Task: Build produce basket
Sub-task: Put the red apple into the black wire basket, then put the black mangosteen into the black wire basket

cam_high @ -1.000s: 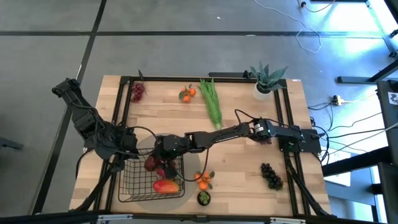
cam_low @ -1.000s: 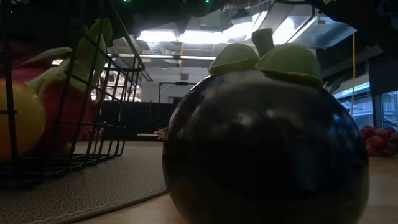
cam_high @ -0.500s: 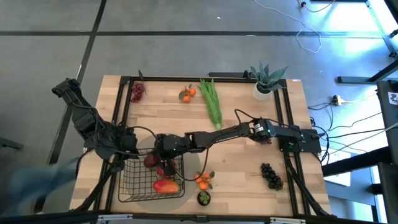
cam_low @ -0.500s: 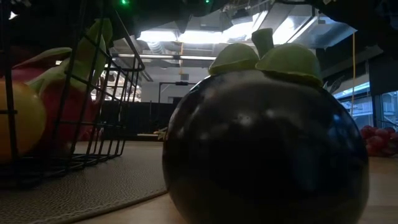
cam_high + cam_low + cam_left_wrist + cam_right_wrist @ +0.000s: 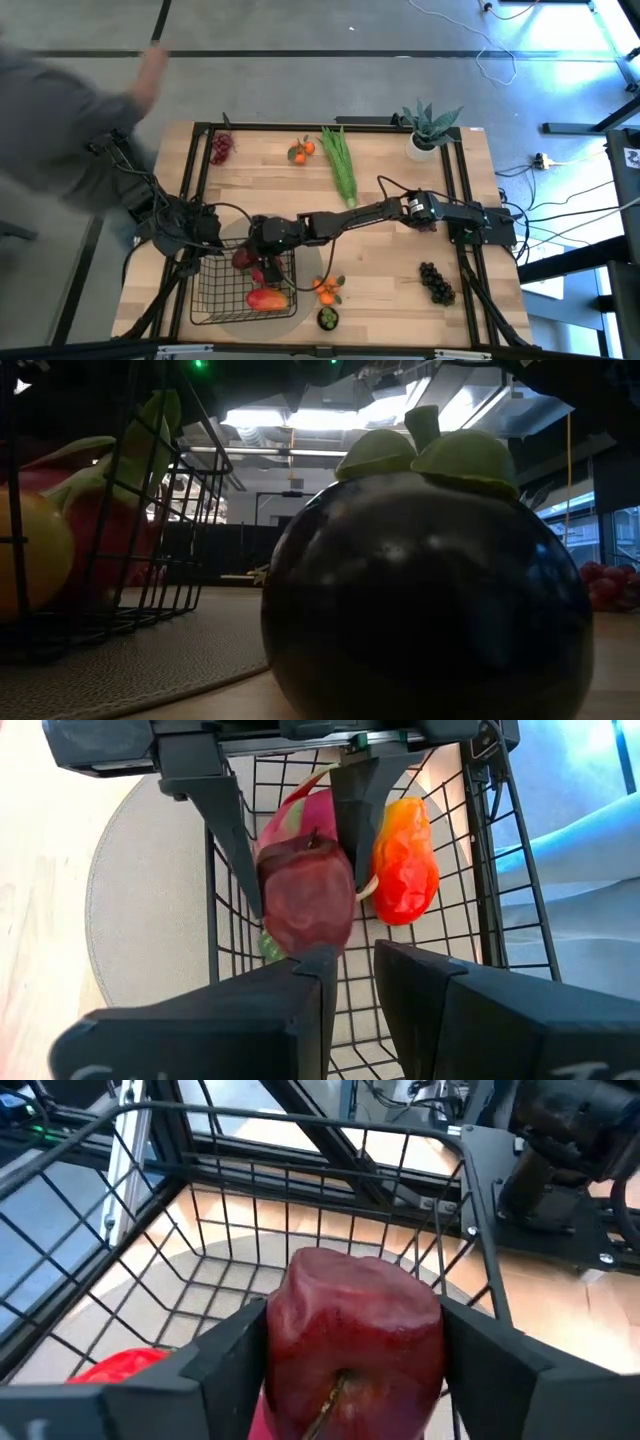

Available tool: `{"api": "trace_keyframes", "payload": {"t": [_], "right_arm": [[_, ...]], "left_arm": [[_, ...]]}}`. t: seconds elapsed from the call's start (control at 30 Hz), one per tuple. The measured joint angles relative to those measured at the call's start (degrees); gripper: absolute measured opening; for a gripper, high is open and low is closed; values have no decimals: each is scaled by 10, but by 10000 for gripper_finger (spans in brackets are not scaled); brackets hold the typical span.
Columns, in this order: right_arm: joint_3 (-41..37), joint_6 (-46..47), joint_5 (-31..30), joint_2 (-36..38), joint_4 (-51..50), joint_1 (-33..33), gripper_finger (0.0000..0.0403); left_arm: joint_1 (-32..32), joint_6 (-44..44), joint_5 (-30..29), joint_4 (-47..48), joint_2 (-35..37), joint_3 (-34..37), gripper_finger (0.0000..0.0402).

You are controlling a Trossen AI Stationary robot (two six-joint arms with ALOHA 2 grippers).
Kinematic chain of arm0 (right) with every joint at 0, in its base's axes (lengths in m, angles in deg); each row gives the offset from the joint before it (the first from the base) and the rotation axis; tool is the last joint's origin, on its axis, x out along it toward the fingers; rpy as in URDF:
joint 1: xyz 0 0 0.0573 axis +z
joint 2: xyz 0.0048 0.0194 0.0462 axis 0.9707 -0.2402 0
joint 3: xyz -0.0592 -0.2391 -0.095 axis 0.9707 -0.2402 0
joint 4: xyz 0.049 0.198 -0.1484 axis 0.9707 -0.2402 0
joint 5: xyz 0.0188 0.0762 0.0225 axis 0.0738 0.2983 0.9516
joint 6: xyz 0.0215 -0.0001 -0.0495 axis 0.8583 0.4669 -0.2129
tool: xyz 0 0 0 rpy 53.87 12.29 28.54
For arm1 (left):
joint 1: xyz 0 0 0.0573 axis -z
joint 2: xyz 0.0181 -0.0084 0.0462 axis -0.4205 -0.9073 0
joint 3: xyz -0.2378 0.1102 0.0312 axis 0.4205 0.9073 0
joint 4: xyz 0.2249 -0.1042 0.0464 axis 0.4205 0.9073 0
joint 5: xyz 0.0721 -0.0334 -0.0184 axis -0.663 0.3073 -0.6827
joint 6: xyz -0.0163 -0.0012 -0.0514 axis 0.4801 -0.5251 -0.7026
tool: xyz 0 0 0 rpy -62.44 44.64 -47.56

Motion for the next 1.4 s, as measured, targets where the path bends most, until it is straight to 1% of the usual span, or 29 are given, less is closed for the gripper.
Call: {"api": "trace_keyframes", "payload": {"t": [0.17, 0.7, 0.87, 0.97, 1.07, 1.2, 1.33, 1.4], "right_arm": [[0, 3, 0, 0, 0, 1, 279], [0, 0, -1, 2, 11, 2, 281], [3, -12, -2, 36, -21, 2, 280], [14, -15, -17, 60, -79, 1, 271], [28, -24, -40, 79, -157, 1, 257], [73, -14, -58, 95, -268, 1, 237], [134, 23, -90, 96, -376, 1, 204], [127, 41, -107, 111, -386, 1, 182]], "left_arm": [[0, 0, 0, 0, 0, 0, 60], [0, -8, 0, 0, 0, 0, 60], [0, -42, -1, 14, 0, 0, 60], [0, -43, -15, 18, 0, 0, 60], [0, -43, -21, 20, 0, 0, 60], [0, -43, -22, 29, 0, 0, 60], [0, -43, -28, 31, 0, 0, 60], [0, -43, -28, 31, 0, 0, 60]]}}
